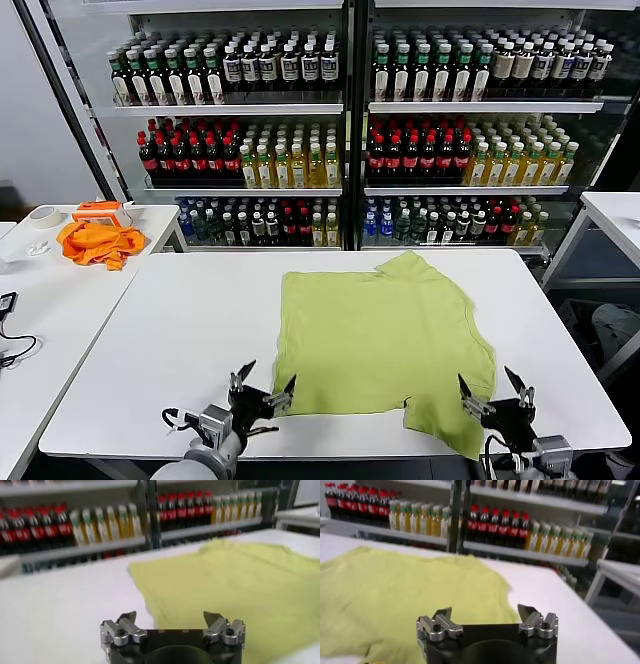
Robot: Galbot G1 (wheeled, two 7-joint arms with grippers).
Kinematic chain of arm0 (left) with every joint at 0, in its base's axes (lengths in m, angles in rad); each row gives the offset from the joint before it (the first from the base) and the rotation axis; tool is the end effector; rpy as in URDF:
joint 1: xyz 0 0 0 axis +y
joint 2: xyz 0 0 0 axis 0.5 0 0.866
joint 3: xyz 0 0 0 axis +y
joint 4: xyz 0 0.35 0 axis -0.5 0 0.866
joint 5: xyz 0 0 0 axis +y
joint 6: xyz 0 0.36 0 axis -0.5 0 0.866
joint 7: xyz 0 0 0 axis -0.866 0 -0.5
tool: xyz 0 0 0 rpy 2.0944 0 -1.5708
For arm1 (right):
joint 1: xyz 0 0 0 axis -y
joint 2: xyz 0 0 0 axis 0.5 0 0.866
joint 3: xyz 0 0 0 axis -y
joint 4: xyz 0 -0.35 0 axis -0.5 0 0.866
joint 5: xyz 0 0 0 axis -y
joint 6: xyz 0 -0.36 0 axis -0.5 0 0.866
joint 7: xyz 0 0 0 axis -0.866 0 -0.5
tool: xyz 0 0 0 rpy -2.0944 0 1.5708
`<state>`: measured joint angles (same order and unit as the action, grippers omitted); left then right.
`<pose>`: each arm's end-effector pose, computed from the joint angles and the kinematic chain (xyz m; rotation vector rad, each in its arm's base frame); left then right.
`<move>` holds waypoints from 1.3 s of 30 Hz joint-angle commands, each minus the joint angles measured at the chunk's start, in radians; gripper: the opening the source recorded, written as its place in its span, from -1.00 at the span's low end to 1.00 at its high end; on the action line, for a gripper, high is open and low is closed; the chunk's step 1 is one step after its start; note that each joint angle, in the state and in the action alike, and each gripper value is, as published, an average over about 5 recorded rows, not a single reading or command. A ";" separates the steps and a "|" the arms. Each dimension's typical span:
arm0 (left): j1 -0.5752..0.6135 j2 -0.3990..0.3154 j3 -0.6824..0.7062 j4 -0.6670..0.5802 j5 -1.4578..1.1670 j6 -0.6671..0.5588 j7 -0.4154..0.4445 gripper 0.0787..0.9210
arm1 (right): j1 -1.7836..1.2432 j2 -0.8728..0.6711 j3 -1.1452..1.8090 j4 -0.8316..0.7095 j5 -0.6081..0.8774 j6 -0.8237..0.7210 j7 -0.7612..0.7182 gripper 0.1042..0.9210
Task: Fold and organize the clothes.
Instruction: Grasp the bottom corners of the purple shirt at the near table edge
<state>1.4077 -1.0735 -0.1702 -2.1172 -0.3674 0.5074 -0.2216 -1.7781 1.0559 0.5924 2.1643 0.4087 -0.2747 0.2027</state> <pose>0.2016 -0.0158 -0.2833 -0.4339 -2.6174 -0.1655 0.1421 -0.0911 -0.2876 0.0369 -2.7077 0.1617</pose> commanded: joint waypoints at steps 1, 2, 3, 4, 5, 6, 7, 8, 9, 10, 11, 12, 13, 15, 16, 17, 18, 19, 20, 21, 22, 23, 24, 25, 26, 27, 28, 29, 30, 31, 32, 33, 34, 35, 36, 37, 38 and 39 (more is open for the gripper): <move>0.047 0.006 0.011 -0.021 -0.066 0.070 -0.060 0.77 | -0.038 0.009 -0.024 -0.010 0.018 -0.004 0.015 0.76; 0.046 0.004 0.012 -0.019 -0.066 0.070 -0.061 0.77 | -0.035 0.011 -0.026 -0.013 0.019 -0.005 0.018 0.76; 0.045 0.001 0.014 -0.016 -0.065 0.070 -0.064 0.77 | -0.030 0.015 -0.031 -0.017 0.020 -0.006 0.022 0.76; 0.044 -0.002 0.016 -0.013 -0.062 0.069 -0.065 0.77 | -0.027 0.018 -0.033 -0.020 0.022 -0.007 0.025 0.76; 0.042 -0.006 0.016 -0.010 -0.057 0.069 -0.065 0.77 | -0.023 0.021 -0.035 -0.023 0.022 -0.008 0.028 0.76; 0.041 -0.011 0.017 -0.009 -0.053 0.069 -0.065 0.77 | -0.021 0.024 -0.037 -0.025 0.022 -0.008 0.029 0.76; 0.040 -0.015 0.018 -0.008 -0.049 0.069 -0.065 0.77 | -0.020 0.027 -0.039 -0.027 0.022 -0.009 0.031 0.76; 0.038 -0.018 0.020 -0.005 -0.046 0.069 -0.066 0.77 | -0.018 0.029 -0.040 -0.030 0.021 -0.010 0.033 0.76; 0.036 -0.021 0.021 -0.002 -0.044 0.069 -0.067 0.77 | -0.017 0.032 -0.042 -0.032 0.020 -0.010 0.036 0.76; 0.034 -0.022 0.024 0.002 -0.043 0.069 -0.068 0.77 | -0.016 0.035 -0.044 -0.034 0.019 -0.011 0.040 0.76; 0.033 -0.022 0.026 0.006 -0.042 0.069 -0.070 0.77 | -0.015 0.037 -0.046 -0.035 0.018 -0.011 0.045 0.76; 0.031 -0.023 0.027 0.009 -0.041 0.069 -0.073 0.77 | -0.016 0.040 -0.047 -0.033 0.018 -0.013 0.050 0.76; 0.031 -0.023 0.028 0.010 -0.040 0.069 -0.074 0.77 | -0.018 0.043 -0.048 -0.030 0.017 -0.016 0.055 0.76; 0.031 -0.022 0.030 0.011 -0.040 0.069 -0.077 0.77 | -0.021 0.047 -0.050 -0.025 0.017 -0.025 0.067 0.76; 0.031 -0.022 0.031 0.011 -0.039 0.069 -0.077 0.77 | -0.023 0.049 -0.051 -0.024 0.019 -0.032 0.072 0.75; 0.030 -0.022 0.033 0.011 -0.039 0.069 -0.076 0.77 | -0.023 0.050 -0.052 -0.025 0.023 -0.039 0.076 0.72; 0.030 -0.022 0.034 0.012 -0.039 0.069 -0.075 0.76 | -0.023 0.051 -0.054 -0.027 0.029 -0.043 0.080 0.69; 0.030 -0.023 0.034 0.013 -0.039 0.069 -0.074 0.75 | -0.022 0.051 -0.056 -0.029 0.038 -0.047 0.080 0.64; 0.030 -0.023 0.034 0.013 -0.038 0.069 -0.071 0.72 | -0.022 0.051 -0.057 -0.030 0.047 -0.050 0.080 0.56; 0.031 -0.023 0.034 0.013 -0.038 0.069 -0.068 0.67 | -0.022 0.051 -0.059 -0.031 0.055 -0.050 0.079 0.50; 0.033 -0.024 0.035 0.013 -0.035 0.069 -0.064 0.61 | -0.022 0.051 -0.061 -0.031 0.062 -0.051 0.079 0.44; 0.035 -0.024 0.035 0.015 -0.032 0.069 -0.060 0.55 | -0.021 0.050 -0.063 -0.032 0.067 -0.051 0.077 0.35; 0.036 -0.025 0.037 0.017 -0.029 0.069 -0.057 0.47 | -0.019 0.050 -0.065 -0.034 0.071 -0.052 0.077 0.29; 0.038 -0.027 0.038 0.020 -0.025 0.069 -0.053 0.41 | -0.018 0.050 -0.069 -0.035 0.075 -0.052 0.076 0.22; 0.039 -0.029 0.040 0.023 -0.021 0.068 -0.052 0.35 | -0.016 0.050 -0.072 -0.035 0.079 -0.052 0.074 0.14; 0.039 -0.031 0.041 0.026 -0.018 0.068 -0.050 0.26 | -0.015 0.051 -0.075 -0.035 0.081 -0.052 0.073 0.07; 0.038 -0.034 0.042 0.029 -0.017 0.068 -0.049 0.20 | -0.015 0.051 -0.078 -0.034 0.083 -0.051 0.072 0.01; 0.037 -0.037 0.042 0.030 -0.015 0.068 -0.046 0.14 | -0.014 0.052 -0.080 -0.033 0.084 -0.049 0.070 -0.07; 0.035 -0.039 0.042 0.031 -0.015 0.067 -0.045 0.06 | -0.014 0.053 -0.080 -0.032 0.084 -0.046 0.068 -0.14; 0.033 -0.041 0.042 0.032 -0.015 0.067 -0.044 0.00 | -0.013 0.053 -0.081 -0.031 0.084 -0.042 0.066 -0.20; 0.030 -0.042 0.043 0.034 -0.015 0.067 -0.043 -0.06 | -0.012 0.053 -0.080 -0.031 0.083 -0.036 0.064 -0.29; 0.027 -0.042 0.044 0.036 -0.015 0.066 -0.042 -0.15 | -0.011 0.053 -0.079 -0.031 0.082 -0.031 0.062 -0.35; 0.024 -0.043 0.044 0.038 -0.015 0.065 -0.040 -0.21 | -0.010 0.053 -0.077 -0.031 0.082 -0.025 0.060 -0.41; 0.021 -0.042 0.044 0.040 -0.015 0.063 -0.038 -0.27 | -0.009 0.052 -0.075 -0.030 0.081 -0.019 0.057 -0.50; 0.017 -0.041 0.043 0.041 -0.015 0.061 -0.034 -0.35 | -0.008 0.052 -0.072 -0.028 0.081 -0.015 0.054 -0.56; 0.013 -0.038 0.040 0.040 -0.016 0.059 -0.030 -0.41 | -0.007 0.051 -0.068 -0.025 0.081 -0.011 0.050 -0.63; 0.009 -0.035 0.036 0.038 -0.016 0.057 -0.025 -0.48 | -0.006 0.049 -0.063 -0.019 0.083 -0.008 0.044 -0.71; 0.005 -0.030 0.030 0.035 -0.018 0.055 -0.021 -0.56 | -0.006 0.046 -0.059 -0.012 0.085 -0.006 0.038 -0.77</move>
<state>1.4271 -1.1092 -0.1293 -2.0857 -0.3871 0.5648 -0.2618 -1.7880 1.0969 0.5342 2.1516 0.4919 -0.2961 0.2415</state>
